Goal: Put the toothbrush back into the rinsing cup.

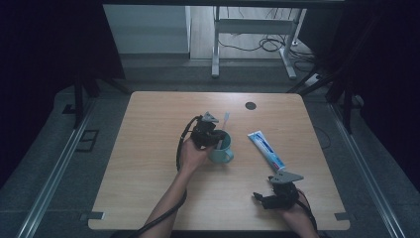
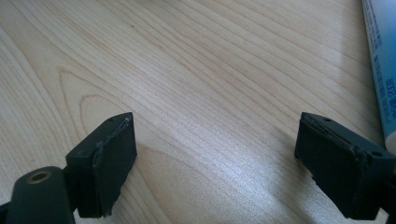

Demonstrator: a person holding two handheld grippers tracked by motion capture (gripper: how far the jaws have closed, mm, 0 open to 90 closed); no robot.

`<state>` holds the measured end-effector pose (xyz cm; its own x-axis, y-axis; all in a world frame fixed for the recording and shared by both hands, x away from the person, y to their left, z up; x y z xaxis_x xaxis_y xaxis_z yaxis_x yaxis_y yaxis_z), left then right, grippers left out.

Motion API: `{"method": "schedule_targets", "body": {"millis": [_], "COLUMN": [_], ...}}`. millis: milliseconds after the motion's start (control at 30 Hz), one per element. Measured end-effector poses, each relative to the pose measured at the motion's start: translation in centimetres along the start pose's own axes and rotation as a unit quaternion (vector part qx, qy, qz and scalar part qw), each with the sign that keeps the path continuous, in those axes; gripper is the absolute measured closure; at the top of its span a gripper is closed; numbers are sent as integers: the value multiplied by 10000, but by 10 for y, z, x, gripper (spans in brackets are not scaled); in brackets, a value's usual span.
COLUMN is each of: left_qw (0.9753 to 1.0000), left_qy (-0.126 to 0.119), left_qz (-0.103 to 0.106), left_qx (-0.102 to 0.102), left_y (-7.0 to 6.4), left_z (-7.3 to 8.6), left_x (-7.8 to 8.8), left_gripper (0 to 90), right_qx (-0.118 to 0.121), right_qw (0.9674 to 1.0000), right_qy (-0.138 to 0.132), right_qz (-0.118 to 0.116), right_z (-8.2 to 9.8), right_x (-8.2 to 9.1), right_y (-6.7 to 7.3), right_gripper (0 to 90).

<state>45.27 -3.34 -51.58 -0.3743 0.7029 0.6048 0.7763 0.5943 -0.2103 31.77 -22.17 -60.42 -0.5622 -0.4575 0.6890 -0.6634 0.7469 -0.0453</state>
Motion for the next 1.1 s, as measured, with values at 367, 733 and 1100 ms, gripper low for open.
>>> {"method": "schedule_targets", "body": {"millis": [367,733,1100], "left_qw": [9999,9997,9997], "left_qy": [-120,-182,-195], "left_qz": [-63,-61,-116], "left_qx": [65,126,44], "left_y": [2,3,-1], "left_z": [-2,-1,-3], "left_x": [10,19,30], "left_gripper": [665,517,392], "right_qx": [-1,-2,0], "right_qw": [10000,10000,10000], "right_qy": [1,1,0], "right_qz": [4,10,8], "right_z": [0,0,0], "right_x": [0,0,0], "right_y": [0,0,0], "right_gripper": [123,124,123]}}
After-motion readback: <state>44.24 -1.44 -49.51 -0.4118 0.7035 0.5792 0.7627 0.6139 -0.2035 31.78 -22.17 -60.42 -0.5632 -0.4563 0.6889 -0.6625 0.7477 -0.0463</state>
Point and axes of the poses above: each handheld gripper's, and its own axes: x roughly backward along the jaws, z roughly out of its underside, y roughly to its left, the point moved 9 cm from there along -x, roughly forward along the jaws, and after that the axes turned 4 degrees about z, right-handed, at the moved point
